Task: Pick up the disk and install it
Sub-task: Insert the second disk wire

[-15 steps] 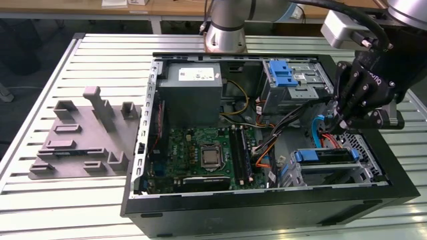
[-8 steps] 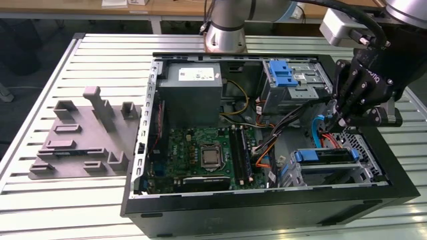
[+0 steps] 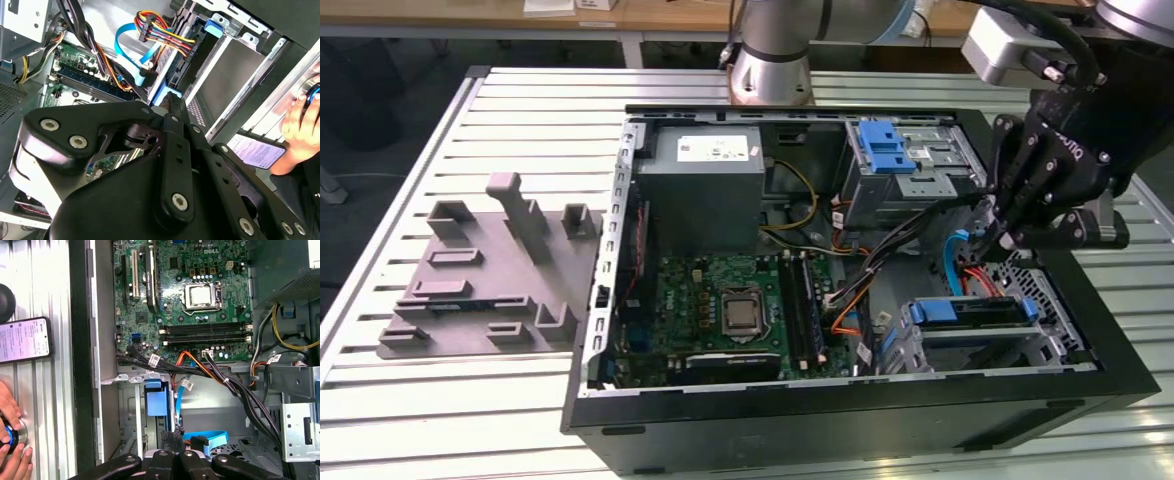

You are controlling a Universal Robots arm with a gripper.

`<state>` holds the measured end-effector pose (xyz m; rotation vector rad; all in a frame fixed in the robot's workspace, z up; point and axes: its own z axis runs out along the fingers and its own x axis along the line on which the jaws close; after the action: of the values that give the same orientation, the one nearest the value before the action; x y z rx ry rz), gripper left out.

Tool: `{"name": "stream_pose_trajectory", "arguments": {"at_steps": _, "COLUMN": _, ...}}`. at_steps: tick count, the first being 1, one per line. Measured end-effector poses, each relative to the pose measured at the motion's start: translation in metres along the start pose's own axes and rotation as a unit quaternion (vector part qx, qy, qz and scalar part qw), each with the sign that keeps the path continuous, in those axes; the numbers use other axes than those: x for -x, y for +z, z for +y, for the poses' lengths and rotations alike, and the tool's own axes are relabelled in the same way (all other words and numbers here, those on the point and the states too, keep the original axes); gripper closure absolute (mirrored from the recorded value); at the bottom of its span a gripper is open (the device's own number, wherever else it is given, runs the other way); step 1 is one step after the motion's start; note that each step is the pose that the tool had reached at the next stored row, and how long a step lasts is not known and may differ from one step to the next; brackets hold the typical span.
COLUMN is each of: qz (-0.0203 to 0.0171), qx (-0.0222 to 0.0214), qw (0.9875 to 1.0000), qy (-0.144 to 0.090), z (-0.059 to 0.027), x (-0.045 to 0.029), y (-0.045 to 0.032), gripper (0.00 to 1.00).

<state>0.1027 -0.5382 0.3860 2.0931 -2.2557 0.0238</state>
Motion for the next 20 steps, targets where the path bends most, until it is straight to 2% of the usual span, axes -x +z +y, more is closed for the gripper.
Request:
{"name": "stream_pose_trajectory", "arguments": {"at_steps": 5, "qz": -0.0001, "qx": 0.0000, "qw": 1.0000, "qy": 0.000, "z": 0.0002, "x": 0.0004, "y": -0.0043, "gripper": 0.89}}
{"name": "stream_pose_trajectory", "arguments": {"at_steps": 10, "qz": 0.0000, "qx": 0.0000, "qw": 1.0000, "qy": 0.000, "z": 0.0004, "x": 0.0033, "y": -0.0052, "gripper": 0.89}}
{"name": "stream_pose_trajectory", "arguments": {"at_steps": 20, "qz": 0.0002, "qx": 0.0000, "qw": 1.0000, "qy": 0.000, "z": 0.0015, "x": 0.0180, "y": -0.0047, "gripper": 0.89}}
